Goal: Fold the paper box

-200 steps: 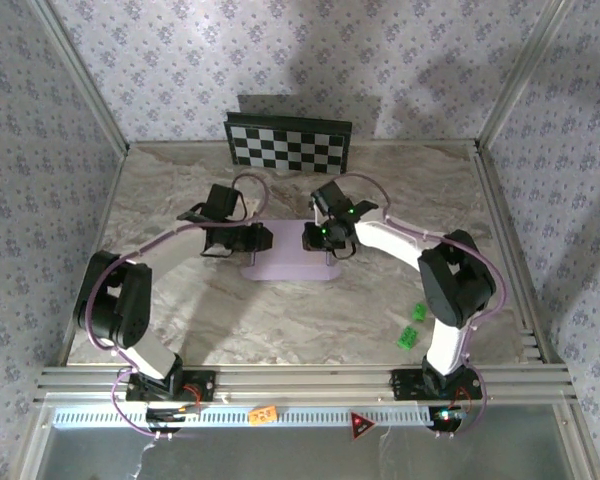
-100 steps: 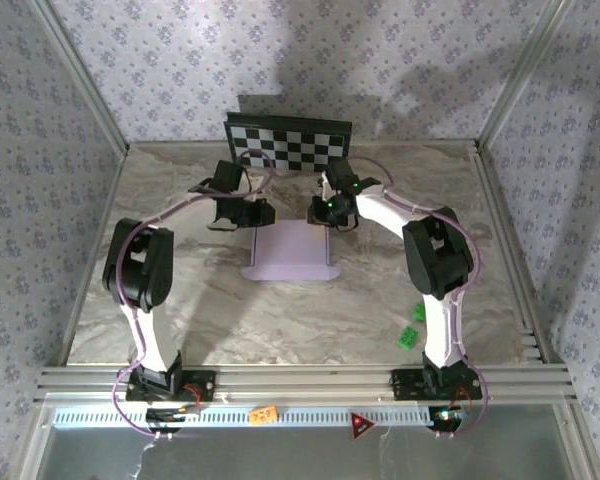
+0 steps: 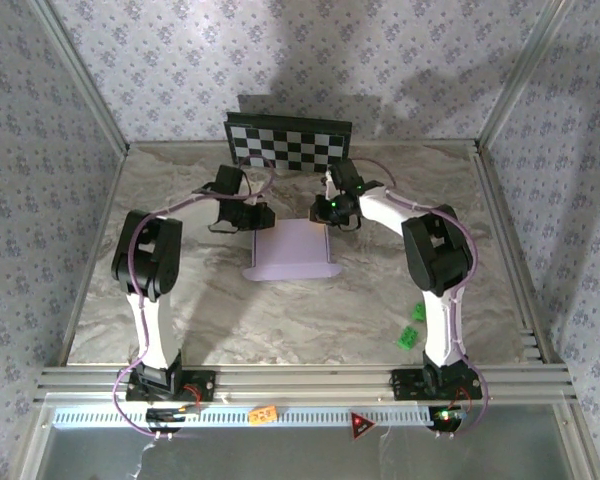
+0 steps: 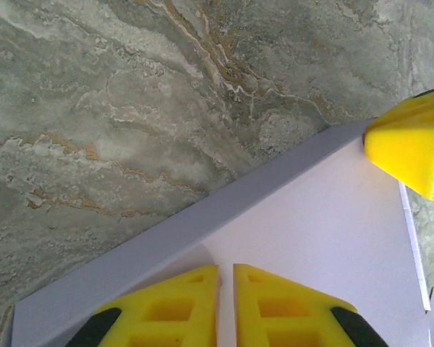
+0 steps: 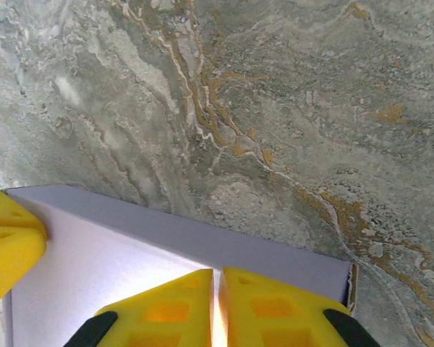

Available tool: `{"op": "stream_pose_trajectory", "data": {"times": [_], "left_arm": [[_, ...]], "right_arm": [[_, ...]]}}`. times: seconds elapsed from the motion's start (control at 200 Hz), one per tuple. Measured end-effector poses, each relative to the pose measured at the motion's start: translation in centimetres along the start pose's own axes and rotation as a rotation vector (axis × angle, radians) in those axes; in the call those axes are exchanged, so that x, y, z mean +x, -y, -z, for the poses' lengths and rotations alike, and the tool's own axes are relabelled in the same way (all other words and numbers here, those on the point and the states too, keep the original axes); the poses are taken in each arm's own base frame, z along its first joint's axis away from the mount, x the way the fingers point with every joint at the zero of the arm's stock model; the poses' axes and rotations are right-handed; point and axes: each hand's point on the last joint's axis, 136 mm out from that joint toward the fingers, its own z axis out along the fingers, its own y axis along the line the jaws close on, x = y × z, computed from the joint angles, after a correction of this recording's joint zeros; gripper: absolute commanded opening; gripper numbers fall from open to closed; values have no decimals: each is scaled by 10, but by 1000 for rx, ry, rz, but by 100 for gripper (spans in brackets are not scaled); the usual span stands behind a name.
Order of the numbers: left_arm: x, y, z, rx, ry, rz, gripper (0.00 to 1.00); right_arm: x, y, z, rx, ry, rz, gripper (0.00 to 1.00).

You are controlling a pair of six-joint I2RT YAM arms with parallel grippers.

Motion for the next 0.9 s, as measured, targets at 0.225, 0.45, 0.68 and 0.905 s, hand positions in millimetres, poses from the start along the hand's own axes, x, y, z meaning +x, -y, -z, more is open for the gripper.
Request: {"op": "stream_pose_trajectory", "data": {"times": [0.225,0.45,0.68,0.905], "left_arm": [[29,8,11,15,0,-14,16],[87,19,31,35,-32,2,18],[137,36,43,55,-59,-13,20],[167,47,53,76,-68,8,23]], "right_arm": [[21,-9,5,5,8,36,14],[70,-26,12,10,-29,99,15],[112,-36,25,30,-47,142,15],[142,-40,35,59,-55,160,15]]}}
